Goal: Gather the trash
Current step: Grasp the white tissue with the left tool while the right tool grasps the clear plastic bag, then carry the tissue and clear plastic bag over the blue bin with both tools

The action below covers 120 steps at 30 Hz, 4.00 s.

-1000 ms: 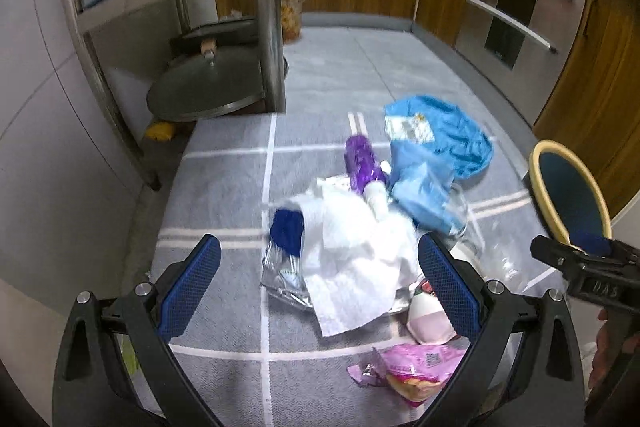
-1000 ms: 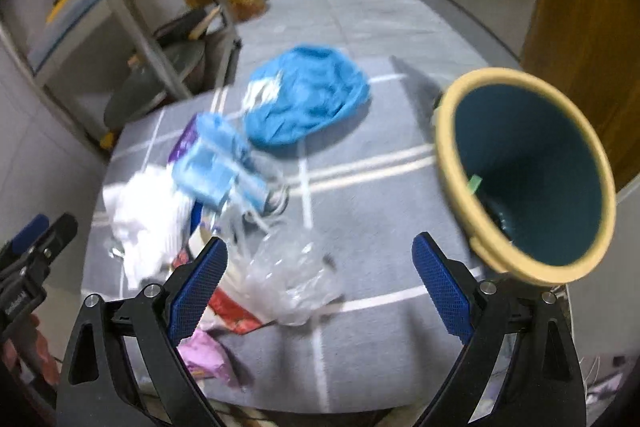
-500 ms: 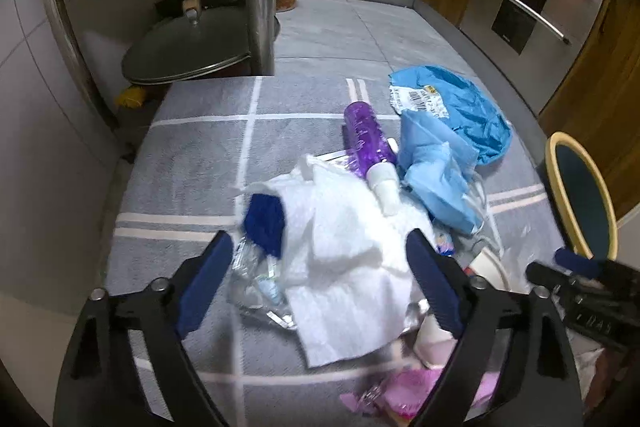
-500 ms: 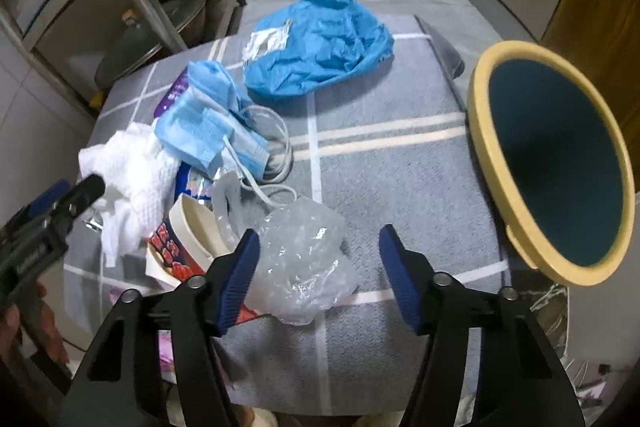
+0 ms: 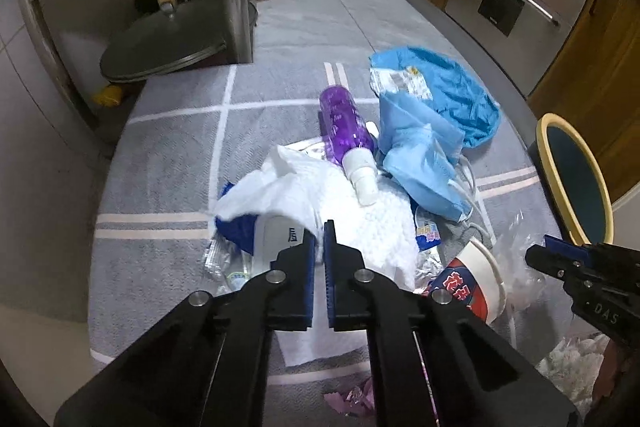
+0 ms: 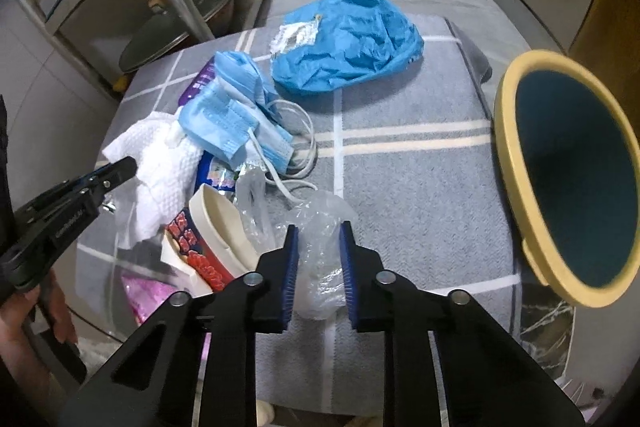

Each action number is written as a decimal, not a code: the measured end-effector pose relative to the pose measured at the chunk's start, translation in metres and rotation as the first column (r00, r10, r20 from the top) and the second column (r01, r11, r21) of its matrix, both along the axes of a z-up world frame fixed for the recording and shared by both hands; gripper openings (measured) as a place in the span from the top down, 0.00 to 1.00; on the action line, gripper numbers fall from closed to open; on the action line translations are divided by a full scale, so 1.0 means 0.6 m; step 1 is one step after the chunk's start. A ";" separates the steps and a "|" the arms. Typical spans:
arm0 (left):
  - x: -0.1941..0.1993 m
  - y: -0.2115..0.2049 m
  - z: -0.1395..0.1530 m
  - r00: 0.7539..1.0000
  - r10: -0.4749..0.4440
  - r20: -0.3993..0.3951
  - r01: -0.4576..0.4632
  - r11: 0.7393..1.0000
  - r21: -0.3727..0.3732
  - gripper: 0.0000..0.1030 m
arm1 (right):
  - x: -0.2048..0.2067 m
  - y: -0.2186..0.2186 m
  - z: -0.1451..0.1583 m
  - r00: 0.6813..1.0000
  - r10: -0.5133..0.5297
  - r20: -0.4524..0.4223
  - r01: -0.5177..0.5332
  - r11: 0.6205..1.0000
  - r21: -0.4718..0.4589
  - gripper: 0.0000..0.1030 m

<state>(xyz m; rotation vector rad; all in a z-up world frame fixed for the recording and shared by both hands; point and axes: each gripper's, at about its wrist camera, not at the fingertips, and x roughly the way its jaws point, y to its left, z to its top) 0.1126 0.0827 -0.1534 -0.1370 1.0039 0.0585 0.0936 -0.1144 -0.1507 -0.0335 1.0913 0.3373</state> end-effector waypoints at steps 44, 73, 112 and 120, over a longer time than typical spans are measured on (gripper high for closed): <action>-0.083 -0.071 0.162 0.944 -0.101 0.314 0.056 0.987 0.150 0.98 | -0.036 -0.089 0.101 0.975 -0.101 0.199 0.086 0.993 0.079 0.84; -0.034 -0.217 0.204 0.866 -0.284 0.411 0.260 0.959 0.114 0.98 | 0.014 -0.294 0.154 0.899 -0.358 0.252 0.308 0.926 0.216 0.84; 0.049 -0.504 0.086 0.777 -0.575 0.257 0.572 0.815 0.094 0.98 | 0.005 -0.476 0.079 0.851 -0.508 0.133 0.497 0.861 0.110 0.84; 0.059 -0.514 0.054 0.778 -0.591 0.215 0.581 0.806 0.111 0.98 | 0.015 -0.455 0.066 0.867 -0.482 0.130 0.478 0.876 0.062 0.84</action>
